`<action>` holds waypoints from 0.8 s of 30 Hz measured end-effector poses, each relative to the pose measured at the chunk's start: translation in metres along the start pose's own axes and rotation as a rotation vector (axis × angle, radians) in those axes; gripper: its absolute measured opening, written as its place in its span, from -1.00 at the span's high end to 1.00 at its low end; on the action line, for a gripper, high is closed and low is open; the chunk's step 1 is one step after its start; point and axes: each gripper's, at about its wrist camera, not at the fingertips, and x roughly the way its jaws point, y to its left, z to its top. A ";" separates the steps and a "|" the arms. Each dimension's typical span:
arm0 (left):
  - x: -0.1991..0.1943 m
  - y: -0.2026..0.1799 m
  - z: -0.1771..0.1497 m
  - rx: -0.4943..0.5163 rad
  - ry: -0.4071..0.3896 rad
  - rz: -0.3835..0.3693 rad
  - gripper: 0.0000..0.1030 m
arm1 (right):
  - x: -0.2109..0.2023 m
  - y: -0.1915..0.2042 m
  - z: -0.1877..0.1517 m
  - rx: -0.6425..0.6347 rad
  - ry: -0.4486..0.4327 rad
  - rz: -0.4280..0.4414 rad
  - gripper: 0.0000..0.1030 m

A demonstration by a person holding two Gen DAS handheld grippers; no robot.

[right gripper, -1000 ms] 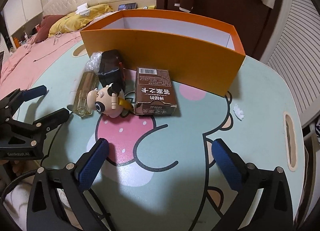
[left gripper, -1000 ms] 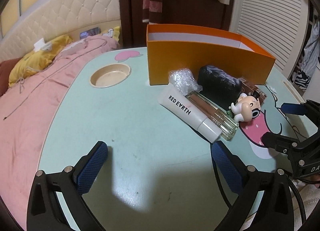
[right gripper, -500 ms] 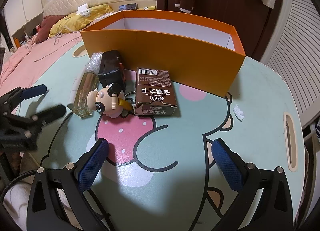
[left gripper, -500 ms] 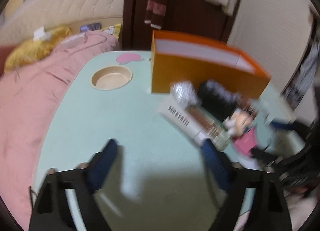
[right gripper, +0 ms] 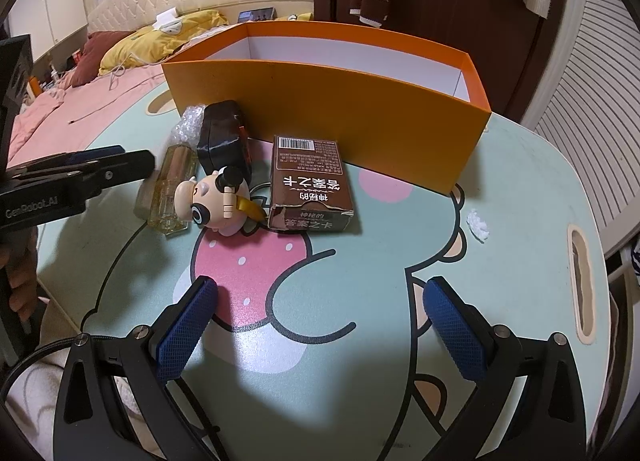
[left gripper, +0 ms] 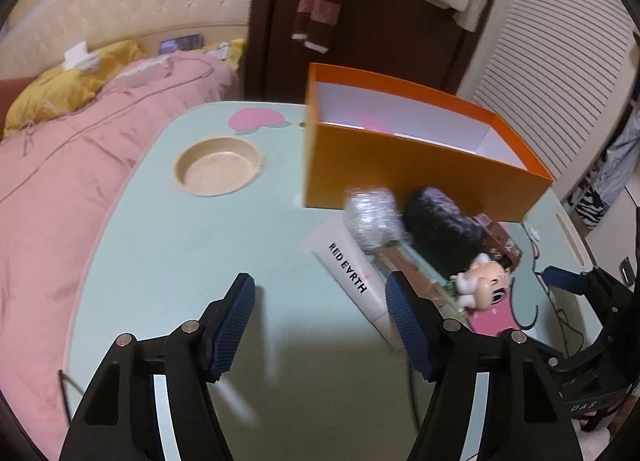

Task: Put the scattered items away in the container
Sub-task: 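Grasp the white RED EARTH tube with the left gripper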

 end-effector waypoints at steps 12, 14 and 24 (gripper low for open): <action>0.010 -0.014 0.002 0.041 0.012 -0.027 -0.23 | 0.001 0.000 -0.001 0.002 0.000 0.001 -0.99; 0.011 -0.016 -0.001 0.063 0.009 -0.005 -0.05 | 0.001 -0.001 -0.001 0.003 0.000 0.001 -0.99; 0.000 -0.001 -0.010 0.051 -0.034 -0.021 0.66 | -0.001 -0.004 -0.003 0.004 -0.002 0.003 -0.99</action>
